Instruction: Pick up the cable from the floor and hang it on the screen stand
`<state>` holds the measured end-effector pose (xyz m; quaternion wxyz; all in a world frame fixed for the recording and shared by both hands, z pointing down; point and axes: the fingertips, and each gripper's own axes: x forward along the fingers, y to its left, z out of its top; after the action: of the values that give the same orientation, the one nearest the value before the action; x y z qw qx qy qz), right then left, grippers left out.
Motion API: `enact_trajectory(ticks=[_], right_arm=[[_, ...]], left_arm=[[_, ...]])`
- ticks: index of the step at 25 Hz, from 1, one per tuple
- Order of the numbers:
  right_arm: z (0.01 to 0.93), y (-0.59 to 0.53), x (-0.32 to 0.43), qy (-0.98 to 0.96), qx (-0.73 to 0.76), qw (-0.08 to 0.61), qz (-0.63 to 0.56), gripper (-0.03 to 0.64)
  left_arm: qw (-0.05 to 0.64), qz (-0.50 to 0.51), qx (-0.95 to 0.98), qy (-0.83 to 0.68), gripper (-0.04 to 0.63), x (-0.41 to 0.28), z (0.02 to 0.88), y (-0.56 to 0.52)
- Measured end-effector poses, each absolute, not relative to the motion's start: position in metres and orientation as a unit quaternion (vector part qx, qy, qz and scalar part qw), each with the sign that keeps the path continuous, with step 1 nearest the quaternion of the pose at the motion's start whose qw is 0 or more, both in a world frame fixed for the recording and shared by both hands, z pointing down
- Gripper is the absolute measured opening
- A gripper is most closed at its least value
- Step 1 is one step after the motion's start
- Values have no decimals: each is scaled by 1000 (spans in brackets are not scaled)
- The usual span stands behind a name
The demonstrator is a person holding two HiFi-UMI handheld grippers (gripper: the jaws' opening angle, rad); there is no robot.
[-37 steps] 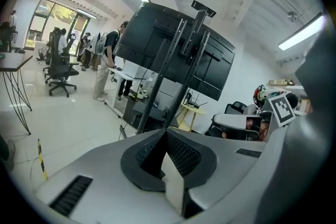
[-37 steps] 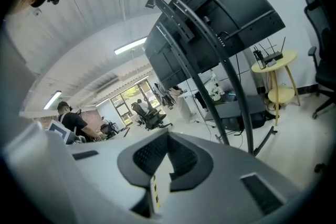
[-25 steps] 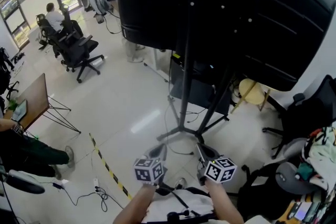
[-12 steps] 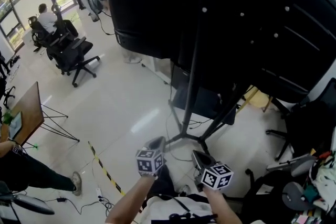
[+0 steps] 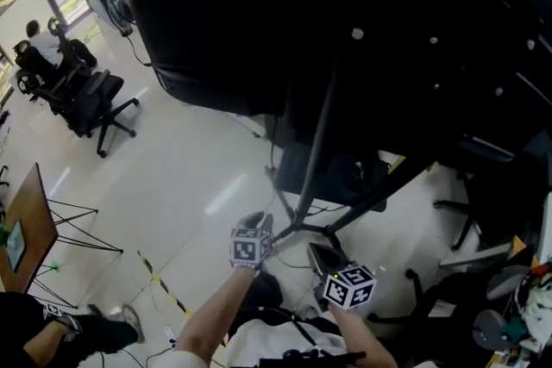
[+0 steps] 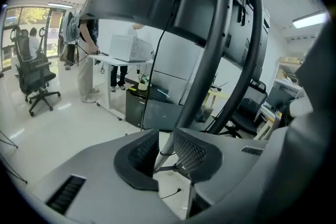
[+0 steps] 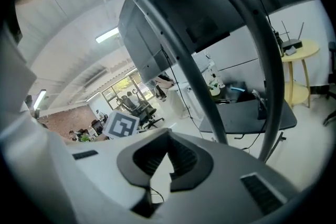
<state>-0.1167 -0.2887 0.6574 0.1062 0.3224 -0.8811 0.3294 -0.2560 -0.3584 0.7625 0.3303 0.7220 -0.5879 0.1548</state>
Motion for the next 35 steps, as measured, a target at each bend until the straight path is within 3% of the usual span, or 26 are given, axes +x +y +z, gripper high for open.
enact_trajectory(ticks=[3,9,27,32,35], right_arm=[[672,-307,-117,-874,336,112,334,8],[692,-329,-119,-864,356,121,334,9],[732,-367,-120,-830,409,140,352,9],[735,-370,-118,-826,415,140,354,9],[739,-371,-112,-821,422,141,358,9]], left_arm=[[328,190,718,-584,132,-264,792,-394],[318,202,722,-581,155,-271,837,-445],[340,236,721,-556,153,-271,921,-517],[335,238,724,-553,89,-275,925,-521],[336,240,726,-551,89,-274,928,-521]])
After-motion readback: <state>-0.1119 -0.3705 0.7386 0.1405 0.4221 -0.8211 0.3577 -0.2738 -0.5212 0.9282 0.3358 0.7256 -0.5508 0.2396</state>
